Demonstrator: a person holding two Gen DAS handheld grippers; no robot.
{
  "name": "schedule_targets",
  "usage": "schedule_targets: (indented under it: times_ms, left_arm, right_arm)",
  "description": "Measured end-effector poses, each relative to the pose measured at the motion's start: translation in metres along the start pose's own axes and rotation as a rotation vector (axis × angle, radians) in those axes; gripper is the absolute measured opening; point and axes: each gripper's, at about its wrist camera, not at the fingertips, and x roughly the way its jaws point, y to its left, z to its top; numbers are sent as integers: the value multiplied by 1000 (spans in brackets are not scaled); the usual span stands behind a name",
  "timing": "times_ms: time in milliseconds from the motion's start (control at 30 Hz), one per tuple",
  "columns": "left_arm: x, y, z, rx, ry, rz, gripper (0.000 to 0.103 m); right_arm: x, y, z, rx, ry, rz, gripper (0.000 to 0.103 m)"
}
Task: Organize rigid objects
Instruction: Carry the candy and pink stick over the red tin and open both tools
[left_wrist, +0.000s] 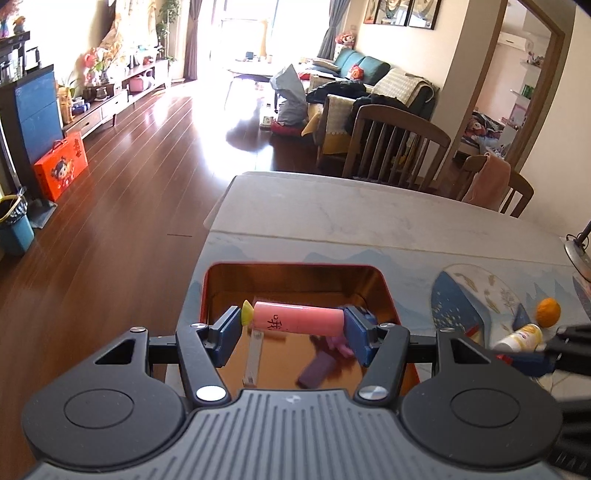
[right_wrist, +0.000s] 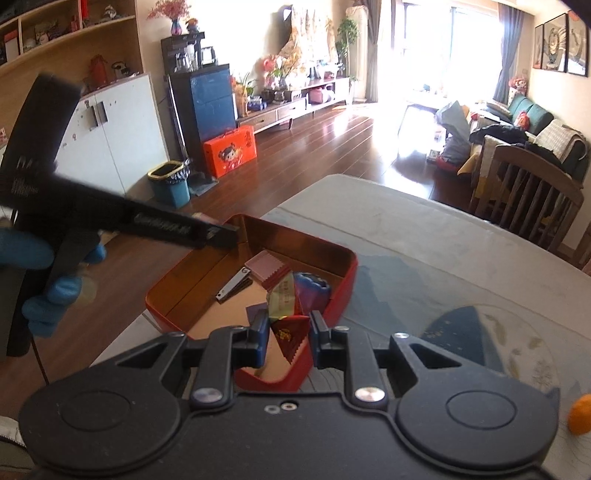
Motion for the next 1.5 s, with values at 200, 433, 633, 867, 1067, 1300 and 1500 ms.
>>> schedule_targets:
  times_ms: [200, 433, 633, 867, 1067, 1300, 1500]
  left_arm:
    - [32, 1, 13, 55, 26, -1, 60]
    - [64, 6, 18, 94, 82, -8, 60]
    - [82, 3, 17, 126, 122, -20, 60]
    - [99, 4, 17, 122, 159, -29, 60]
    - [110, 7, 16, 107, 184, -34, 60]
    - [118, 10, 16, 97, 203, -24, 60]
    - [120, 7, 14, 111, 200, -10, 60]
  right_arm:
    - [32, 13, 5, -33, 61, 13, 21]
    - [66, 25, 10, -126, 140, 47, 21]
    - [92, 35, 11, -149, 215, 86, 21]
    - [112, 36, 8, -101, 273, 109, 21]
    - [121, 37, 6, -75, 304, 115, 22]
    - [124, 37, 6, -40, 315, 111, 26]
    - [114, 37, 4, -32, 297, 105, 33]
